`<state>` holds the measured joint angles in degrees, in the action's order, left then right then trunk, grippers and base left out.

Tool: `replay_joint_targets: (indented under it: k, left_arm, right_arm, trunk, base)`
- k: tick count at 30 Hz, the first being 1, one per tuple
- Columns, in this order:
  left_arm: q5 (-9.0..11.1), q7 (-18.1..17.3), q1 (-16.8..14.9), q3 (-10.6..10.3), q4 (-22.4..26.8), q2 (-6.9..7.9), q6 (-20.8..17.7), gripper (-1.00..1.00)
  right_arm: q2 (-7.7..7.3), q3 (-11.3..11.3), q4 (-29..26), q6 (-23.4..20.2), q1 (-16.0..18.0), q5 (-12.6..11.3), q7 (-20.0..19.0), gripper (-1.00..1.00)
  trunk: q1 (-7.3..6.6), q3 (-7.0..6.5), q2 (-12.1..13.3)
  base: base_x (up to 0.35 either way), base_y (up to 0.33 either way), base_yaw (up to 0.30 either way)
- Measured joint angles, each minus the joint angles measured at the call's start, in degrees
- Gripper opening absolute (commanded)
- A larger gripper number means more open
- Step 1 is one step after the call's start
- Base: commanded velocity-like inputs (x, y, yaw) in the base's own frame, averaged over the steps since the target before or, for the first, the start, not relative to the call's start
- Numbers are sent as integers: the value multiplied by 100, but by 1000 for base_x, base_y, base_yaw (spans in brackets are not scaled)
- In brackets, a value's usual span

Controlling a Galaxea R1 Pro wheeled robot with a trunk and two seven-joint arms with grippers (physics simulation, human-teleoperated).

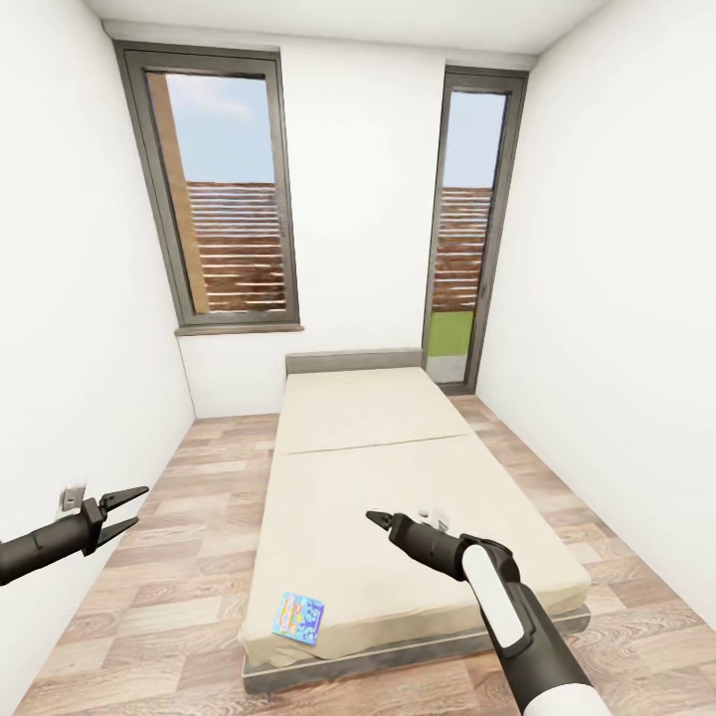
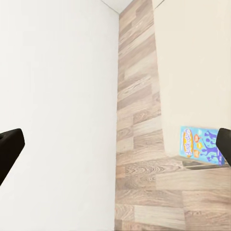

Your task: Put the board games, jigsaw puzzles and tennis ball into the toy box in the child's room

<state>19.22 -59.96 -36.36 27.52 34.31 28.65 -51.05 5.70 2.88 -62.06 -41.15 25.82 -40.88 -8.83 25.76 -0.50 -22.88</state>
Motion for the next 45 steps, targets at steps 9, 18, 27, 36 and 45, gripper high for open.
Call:
replay_joint_targets:
  k: [9,18,27,36,45]
  left_arm:
    - [-2,-4,0,0,0,0,0,100]
    - [-1,8,4,0,-1,0,-3,100]
    - [-3,30,4,-2,-1,5,-8,100]
    - [-8,32,2,-2,-1,3,-8,100]
    - [-9,32,0,-7,-1,7,-14,100]
  right_arm:
    - [3,30,-6,5,0,1,0,100]
    - [1,35,-4,16,-4,10,-2,100]
    - [-18,48,20,334,-6,54,-7,100]
    - [-12,52,13,406,-10,64,-8,100]
    - [-3,53,12,413,-9,65,-8,100]
  trunk:
    - [87,71,-159]
    - [284,223,-512]
    - [482,385,-874]
    - [680,548,-1236]
    - [878,710,-1598]
  base:
    - [0,0,0]
    - [0,0,0]
    - [0,0,0]
    - [0,0,0]
    - [0,0,0]
